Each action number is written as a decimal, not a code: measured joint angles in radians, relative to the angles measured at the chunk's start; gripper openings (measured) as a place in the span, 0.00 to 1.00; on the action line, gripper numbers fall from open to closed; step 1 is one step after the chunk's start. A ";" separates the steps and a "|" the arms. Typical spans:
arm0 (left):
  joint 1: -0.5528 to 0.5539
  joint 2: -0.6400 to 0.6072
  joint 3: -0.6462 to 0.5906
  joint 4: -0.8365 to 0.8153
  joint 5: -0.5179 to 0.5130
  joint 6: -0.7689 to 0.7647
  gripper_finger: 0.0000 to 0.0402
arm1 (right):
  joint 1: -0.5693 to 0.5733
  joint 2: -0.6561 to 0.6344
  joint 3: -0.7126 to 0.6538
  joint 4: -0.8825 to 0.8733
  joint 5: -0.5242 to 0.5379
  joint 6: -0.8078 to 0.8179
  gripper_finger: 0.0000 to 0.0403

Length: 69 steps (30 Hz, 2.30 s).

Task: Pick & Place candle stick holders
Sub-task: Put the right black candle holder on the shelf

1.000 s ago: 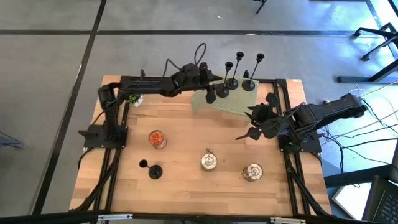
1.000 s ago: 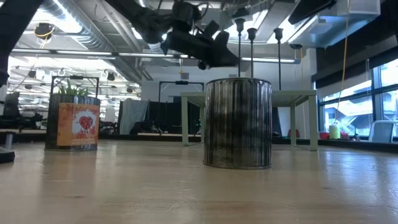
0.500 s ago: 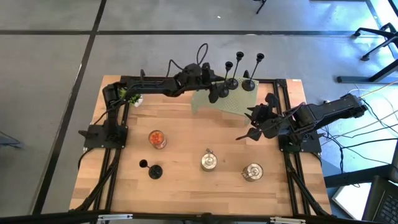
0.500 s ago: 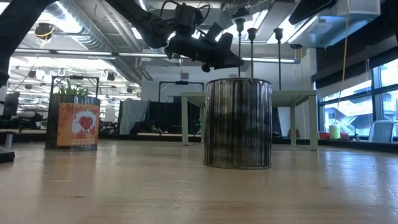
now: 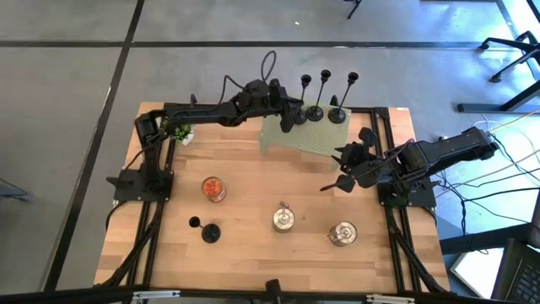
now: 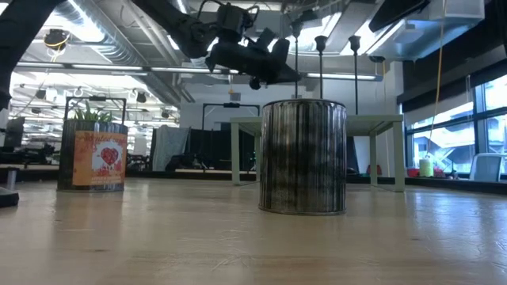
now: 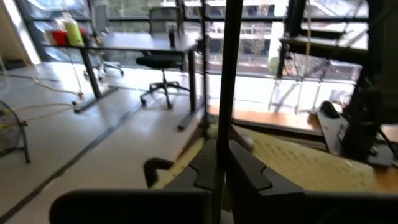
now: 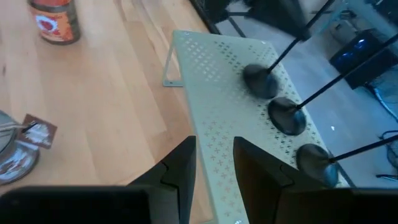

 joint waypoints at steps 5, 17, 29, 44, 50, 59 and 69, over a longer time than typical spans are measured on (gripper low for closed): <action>0.040 -0.006 0.000 -0.006 -0.001 -0.016 0.03 | 0.000 0.000 0.000 0.002 -0.025 0.005 0.27; 0.046 0.008 0.000 -0.020 -0.008 -0.025 0.03 | 0.000 0.000 0.000 0.004 -0.022 0.021 0.27; 0.069 0.024 0.000 0.016 -0.028 -0.018 0.03 | 0.000 0.000 0.000 0.010 -0.021 0.001 0.27; 0.086 0.048 -0.001 0.087 -0.001 -0.034 0.04 | 0.000 0.000 0.000 0.021 -0.020 0.000 0.27; 0.094 0.048 -0.001 0.043 0.008 -0.017 0.05 | 0.000 0.000 0.000 0.021 -0.020 -0.001 0.27; 0.085 0.048 -0.001 0.050 0.118 -0.015 0.13 | 0.000 0.000 0.000 0.021 -0.020 -0.002 0.27; 0.087 0.048 -0.001 0.057 0.071 -0.014 0.16 | 0.000 0.000 0.000 0.022 -0.020 -0.019 0.27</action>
